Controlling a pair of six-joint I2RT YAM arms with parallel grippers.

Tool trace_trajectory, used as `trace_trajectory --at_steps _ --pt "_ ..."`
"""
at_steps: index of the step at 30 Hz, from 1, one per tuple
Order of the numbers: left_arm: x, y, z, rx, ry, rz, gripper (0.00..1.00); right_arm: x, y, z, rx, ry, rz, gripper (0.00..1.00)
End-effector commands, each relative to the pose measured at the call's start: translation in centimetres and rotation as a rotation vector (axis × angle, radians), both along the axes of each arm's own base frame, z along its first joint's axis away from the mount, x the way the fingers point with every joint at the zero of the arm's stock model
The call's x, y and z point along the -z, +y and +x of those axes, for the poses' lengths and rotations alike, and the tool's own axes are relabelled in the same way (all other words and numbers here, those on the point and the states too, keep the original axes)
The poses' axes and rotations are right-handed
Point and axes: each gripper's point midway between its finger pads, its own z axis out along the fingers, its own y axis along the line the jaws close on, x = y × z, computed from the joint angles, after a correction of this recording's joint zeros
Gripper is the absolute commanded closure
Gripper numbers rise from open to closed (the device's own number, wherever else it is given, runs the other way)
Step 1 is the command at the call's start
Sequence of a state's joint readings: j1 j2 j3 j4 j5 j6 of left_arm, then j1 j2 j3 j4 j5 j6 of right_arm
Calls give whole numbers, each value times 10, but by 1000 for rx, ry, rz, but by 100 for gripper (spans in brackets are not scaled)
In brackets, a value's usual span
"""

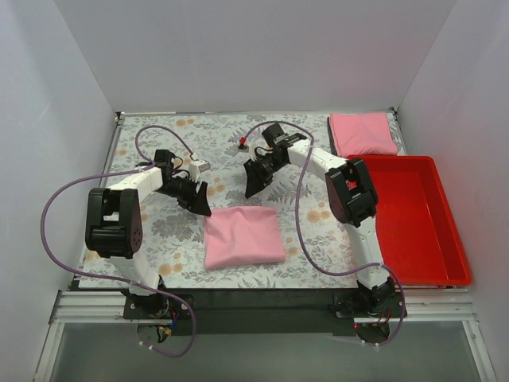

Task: Fold and stack the t-shirts
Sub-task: Fold the tshirt

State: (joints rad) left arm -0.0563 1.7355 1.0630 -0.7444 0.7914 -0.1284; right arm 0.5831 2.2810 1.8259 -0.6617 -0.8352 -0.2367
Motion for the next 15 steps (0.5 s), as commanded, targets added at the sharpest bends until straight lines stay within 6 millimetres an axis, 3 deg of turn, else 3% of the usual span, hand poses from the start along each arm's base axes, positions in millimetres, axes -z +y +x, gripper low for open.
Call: trace_trajectory --at_steps 1,5,9,13,15 --pt "-7 1 1 -6 -20 8 48 -43 -19 17 7 -124 14 59" --pt "-9 -1 2 -10 -18 -2 55 -44 -45 15 1 -154 -14 56" --pt "-6 0 4 -11 -13 7 62 -38 -66 -8 -45 -131 -48 54" --pt "-3 2 6 -12 -8 17 73 -34 -77 -25 -93 -120 -60 39" --pt "-2 3 9 -16 -14 28 81 -32 -80 -29 -111 -127 -61 38"
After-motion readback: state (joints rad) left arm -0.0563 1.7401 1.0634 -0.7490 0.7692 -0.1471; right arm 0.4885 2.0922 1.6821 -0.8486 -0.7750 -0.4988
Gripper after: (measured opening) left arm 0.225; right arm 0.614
